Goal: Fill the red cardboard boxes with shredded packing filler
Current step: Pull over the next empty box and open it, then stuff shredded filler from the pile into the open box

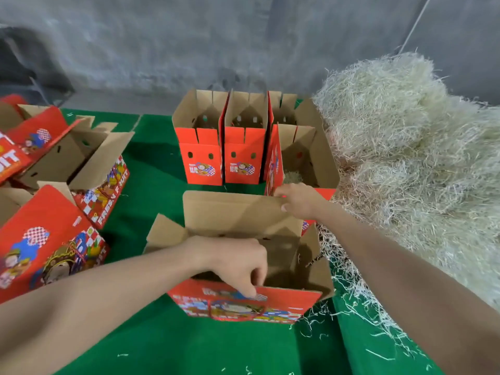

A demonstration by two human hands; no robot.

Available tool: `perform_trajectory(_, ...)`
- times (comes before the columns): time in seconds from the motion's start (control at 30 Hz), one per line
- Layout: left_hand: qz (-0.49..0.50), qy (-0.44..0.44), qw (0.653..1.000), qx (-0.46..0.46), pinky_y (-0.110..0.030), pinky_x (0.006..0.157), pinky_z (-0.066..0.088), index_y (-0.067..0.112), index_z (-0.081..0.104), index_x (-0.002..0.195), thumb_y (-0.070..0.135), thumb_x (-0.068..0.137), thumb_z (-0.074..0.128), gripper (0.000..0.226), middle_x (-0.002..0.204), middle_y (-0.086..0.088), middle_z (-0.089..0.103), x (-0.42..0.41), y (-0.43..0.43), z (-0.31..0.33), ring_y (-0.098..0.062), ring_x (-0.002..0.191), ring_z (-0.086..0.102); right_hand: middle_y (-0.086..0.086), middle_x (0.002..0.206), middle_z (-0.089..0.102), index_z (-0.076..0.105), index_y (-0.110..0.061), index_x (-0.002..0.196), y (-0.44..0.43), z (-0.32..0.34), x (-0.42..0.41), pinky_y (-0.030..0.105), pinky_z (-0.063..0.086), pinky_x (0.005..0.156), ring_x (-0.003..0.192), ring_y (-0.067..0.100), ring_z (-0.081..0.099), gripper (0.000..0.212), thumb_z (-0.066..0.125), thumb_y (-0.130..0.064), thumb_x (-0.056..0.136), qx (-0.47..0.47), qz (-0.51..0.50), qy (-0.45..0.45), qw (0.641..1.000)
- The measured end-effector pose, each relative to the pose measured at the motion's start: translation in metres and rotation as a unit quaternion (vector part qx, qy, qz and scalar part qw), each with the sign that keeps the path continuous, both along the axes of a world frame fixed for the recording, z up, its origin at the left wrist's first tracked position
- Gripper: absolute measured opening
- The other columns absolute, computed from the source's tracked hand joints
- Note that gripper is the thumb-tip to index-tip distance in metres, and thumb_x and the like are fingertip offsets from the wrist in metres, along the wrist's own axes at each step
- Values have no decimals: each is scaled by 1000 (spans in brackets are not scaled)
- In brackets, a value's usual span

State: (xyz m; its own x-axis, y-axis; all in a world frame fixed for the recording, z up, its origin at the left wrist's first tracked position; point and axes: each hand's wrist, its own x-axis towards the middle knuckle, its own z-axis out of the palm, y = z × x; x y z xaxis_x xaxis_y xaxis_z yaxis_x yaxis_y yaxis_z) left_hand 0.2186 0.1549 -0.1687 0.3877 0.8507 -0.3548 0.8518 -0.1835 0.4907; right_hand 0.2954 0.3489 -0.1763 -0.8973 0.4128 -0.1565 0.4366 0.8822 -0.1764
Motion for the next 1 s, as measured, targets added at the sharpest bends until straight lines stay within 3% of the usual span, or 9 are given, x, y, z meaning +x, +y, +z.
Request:
perform_trajectory(0.1,79,-118,987,-78,-22,67,52,18,72,88,45,76,69,30,72,9,68,28,9,-12,1,60,59,7,112,60,60,-9,110,2,-3,18,26,30,70,93,20,50,29,57,-6,82,-43,24,-41,998)
perform_trajectory(0.17,173,-133,975,31,-18,68,45,21,68,92,46,81,64,28,83,13,63,32,17,-22,4,70,57,8,117,60,56,-13,120,-1,-12,32,28,38,78,97,23,53,39,53,-5,82,-56,0,-24,998)
perform_trajectory(0.3,317,150,890,293,-34,105,25,19,44,132,37,84,60,54,132,-1,41,8,36,-37,-19,124,36,9,129,46,32,-24,138,-19,-37,59,42,37,99,117,33,45,61,54,-14,82,23,-46,96,994)
perform_trajectory(0.4,386,201,888,149,-44,108,28,13,45,129,43,95,41,45,127,-7,52,-15,46,-34,-25,123,45,5,129,44,31,-26,137,-26,-46,73,45,39,95,112,34,50,54,52,-19,88,31,-60,112,991)
perform_trajectory(0.5,344,169,916,119,-33,66,41,14,52,84,45,97,34,39,81,-1,59,-24,48,-34,-22,82,58,7,117,54,48,-22,126,-18,-39,80,41,46,86,102,33,55,38,42,-7,91,-42,-79,150,985)
perform_trajectory(0.6,313,158,924,151,-30,55,32,18,44,70,45,96,38,37,69,2,53,-25,44,-38,-17,69,53,6,111,63,59,-16,115,-14,-35,92,35,46,82,102,27,57,34,42,-2,89,-32,-65,178,981)
perform_trajectory(0.87,298,170,939,-32,-25,71,40,18,55,95,56,94,29,47,98,0,58,-24,77,-43,-18,93,56,10,123,52,43,-17,132,4,-23,146,43,47,89,107,30,54,38,46,-21,94,-45,-148,217,964)
perform_trajectory(0.93,329,164,926,-82,-25,85,41,13,54,119,67,89,24,70,122,-4,56,-20,86,-40,-19,111,53,7,135,42,38,-23,136,32,-20,172,50,31,107,125,28,40,49,52,-26,89,37,-233,175,956)
perform_trajectory(1.0,326,183,927,-45,-25,71,43,17,59,101,78,77,20,76,102,0,62,-8,96,-39,-14,93,59,6,151,18,25,-28,141,59,-21,202,58,8,112,140,32,11,67,58,-30,83,90,-312,71,943)
